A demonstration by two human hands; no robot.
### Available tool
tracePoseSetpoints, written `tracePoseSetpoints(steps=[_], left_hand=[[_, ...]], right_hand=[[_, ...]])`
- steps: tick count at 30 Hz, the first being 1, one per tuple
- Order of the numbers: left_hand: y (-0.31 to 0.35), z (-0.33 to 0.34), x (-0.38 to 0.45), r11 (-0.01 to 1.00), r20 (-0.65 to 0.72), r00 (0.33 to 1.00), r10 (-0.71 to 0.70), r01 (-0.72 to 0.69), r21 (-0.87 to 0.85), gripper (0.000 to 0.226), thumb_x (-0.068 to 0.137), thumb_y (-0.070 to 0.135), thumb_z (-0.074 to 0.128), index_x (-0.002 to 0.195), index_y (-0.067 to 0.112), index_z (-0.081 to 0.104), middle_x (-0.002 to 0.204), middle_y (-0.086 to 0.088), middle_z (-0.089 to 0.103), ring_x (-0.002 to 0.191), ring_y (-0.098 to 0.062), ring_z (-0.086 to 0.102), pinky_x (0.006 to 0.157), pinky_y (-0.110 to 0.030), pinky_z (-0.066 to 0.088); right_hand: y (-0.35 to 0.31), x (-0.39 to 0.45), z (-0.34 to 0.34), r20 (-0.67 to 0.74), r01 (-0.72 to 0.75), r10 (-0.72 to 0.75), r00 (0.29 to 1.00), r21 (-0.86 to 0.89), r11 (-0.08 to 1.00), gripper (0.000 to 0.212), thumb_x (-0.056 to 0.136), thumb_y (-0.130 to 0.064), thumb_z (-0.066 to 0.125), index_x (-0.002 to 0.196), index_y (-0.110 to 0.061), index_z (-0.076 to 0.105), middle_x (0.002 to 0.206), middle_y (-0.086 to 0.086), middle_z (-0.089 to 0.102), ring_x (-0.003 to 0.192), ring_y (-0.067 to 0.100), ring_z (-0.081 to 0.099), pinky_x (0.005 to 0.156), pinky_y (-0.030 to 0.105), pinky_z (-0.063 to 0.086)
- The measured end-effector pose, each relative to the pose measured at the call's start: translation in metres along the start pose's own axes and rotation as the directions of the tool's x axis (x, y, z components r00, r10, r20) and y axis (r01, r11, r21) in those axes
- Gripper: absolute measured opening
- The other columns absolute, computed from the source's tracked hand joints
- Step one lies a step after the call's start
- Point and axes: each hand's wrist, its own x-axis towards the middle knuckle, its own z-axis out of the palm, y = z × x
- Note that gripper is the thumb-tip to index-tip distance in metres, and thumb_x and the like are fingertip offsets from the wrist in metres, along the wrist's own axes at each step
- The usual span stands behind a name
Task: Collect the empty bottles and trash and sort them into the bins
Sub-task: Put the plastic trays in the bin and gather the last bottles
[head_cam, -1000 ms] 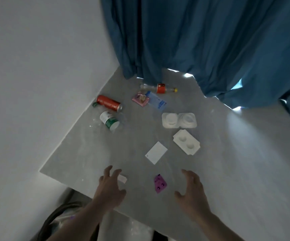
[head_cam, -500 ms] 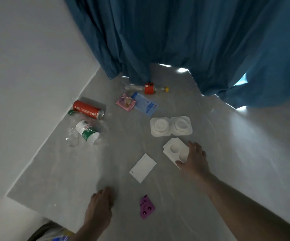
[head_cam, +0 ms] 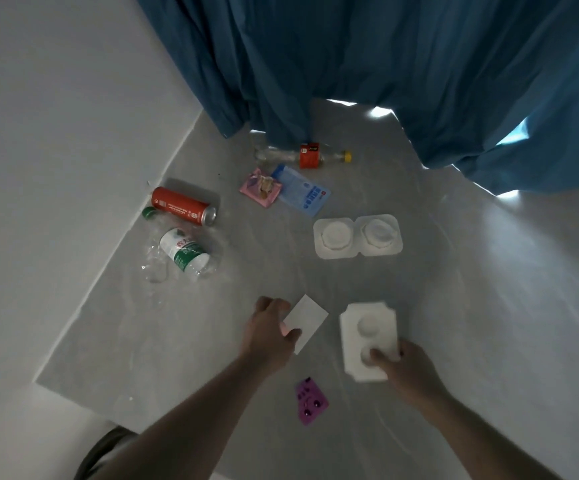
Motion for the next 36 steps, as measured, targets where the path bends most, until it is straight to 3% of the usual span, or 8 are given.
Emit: tracePoseSetpoints(steps=[6,9,15,20,26,31,34,36], left_hand=[[-0.002,0.018,0.030,0.991,0.067,0.992,-0.105,0.098,0.093,0.047,0.069,0.019,0.087,0.102,0.023,0.055,0.107,0.001,0.055,0.096,-0.026,0.059,0.074,-0.031,0.046],[-0.009,0.017,0.038,0.983,0.059,0.987,-0.147,0.140,0.117,0.035,0.075,0.018,0.083,0.102,0.021,0.060,0.100,0.000,0.063,0.092,-0.025,0.062,0.070,-0.030,0.045],[-0.038,-0.022,0.052,0.967,0.032,0.995,-0.093,0.082,0.243,0.014,0.087,0.025,0.073,0.089,0.011,0.069,0.093,-0.007,0.062,0.093,-0.033,0.064,0.075,-0.031,0.046],[-0.059,-0.065,0.050,0.953,-0.052,0.999,-0.009,0.024,0.303,0.019,0.100,0.026,0.051,0.109,0.013,0.062,0.102,-0.007,0.055,0.098,-0.033,0.062,0.079,-0.038,0.051],[-0.072,-0.105,0.039,0.967,-0.241,0.970,-0.009,0.069,0.244,0.029,0.104,0.025,0.039,0.123,0.011,0.055,0.118,-0.014,0.066,0.101,-0.033,0.064,0.082,-0.042,0.054],[-0.088,-0.146,0.032,0.983,-0.349,0.935,-0.054,0.111,0.144,0.044,0.089,0.044,0.026,0.062,0.019,0.050,0.065,-0.008,0.059,0.066,-0.033,0.058,0.054,-0.030,0.037],[-0.104,-0.166,0.043,0.971,-0.450,0.875,-0.177,0.230,0.064,0.062,0.099,0.053,0.036,0.055,0.013,0.053,0.055,-0.006,0.057,0.058,-0.030,0.056,0.054,-0.029,0.041],[-0.118,-0.177,0.056,0.965,-0.488,0.846,-0.214,0.261,0.030,0.048,0.098,0.047,0.050,0.064,0.014,0.058,0.063,-0.005,0.062,0.066,-0.030,0.059,0.057,-0.030,0.039]], right_hand=[[0.011,-0.053,0.082,0.246,0.132,-0.089,0.965,-0.165,0.977,0.044,0.067,-0.042,0.075,0.108,-0.025,0.071,0.103,-0.008,0.068,0.094,0.007,0.067,0.077,0.022,0.052],[0.004,-0.062,0.112,0.186,0.165,-0.120,0.975,-0.251,0.954,0.044,0.066,-0.043,0.074,0.107,-0.028,0.065,0.109,-0.013,0.052,0.107,0.013,0.057,0.088,0.029,0.048],[-0.018,-0.058,0.119,0.122,0.135,-0.098,0.988,-0.356,0.925,0.032,0.079,-0.032,0.068,0.105,-0.032,0.049,0.108,-0.011,0.057,0.111,0.016,0.058,0.076,0.030,0.036],[-0.035,-0.012,0.081,0.113,0.206,-0.174,0.978,-0.440,0.874,0.048,0.087,-0.037,0.065,0.133,-0.029,0.055,0.132,-0.003,0.060,0.123,0.019,0.057,0.096,0.029,0.045],[-0.106,0.068,0.000,-0.096,0.196,-0.263,0.960,-0.440,0.877,0.039,0.083,-0.030,0.075,0.116,-0.011,0.067,0.116,0.013,0.064,0.104,0.033,0.065,0.083,0.035,0.050],[-0.161,0.122,-0.034,-0.165,0.279,-0.418,0.894,-0.526,0.803,0.027,0.079,-0.021,0.081,0.102,-0.014,0.069,0.122,0.013,0.057,0.110,0.037,0.058,0.089,0.042,0.052],[-0.172,0.149,-0.031,-0.062,0.276,-0.393,0.917,-0.613,0.740,0.043,0.077,-0.024,0.084,0.112,-0.011,0.063,0.129,0.014,0.054,0.119,0.038,0.054,0.096,0.043,0.048],[-0.172,0.163,-0.023,-0.017,0.221,-0.297,0.955,-0.627,0.747,0.074,0.072,-0.033,0.088,0.132,-0.010,0.051,0.134,0.016,0.055,0.124,0.037,0.052,0.098,0.041,0.046]])
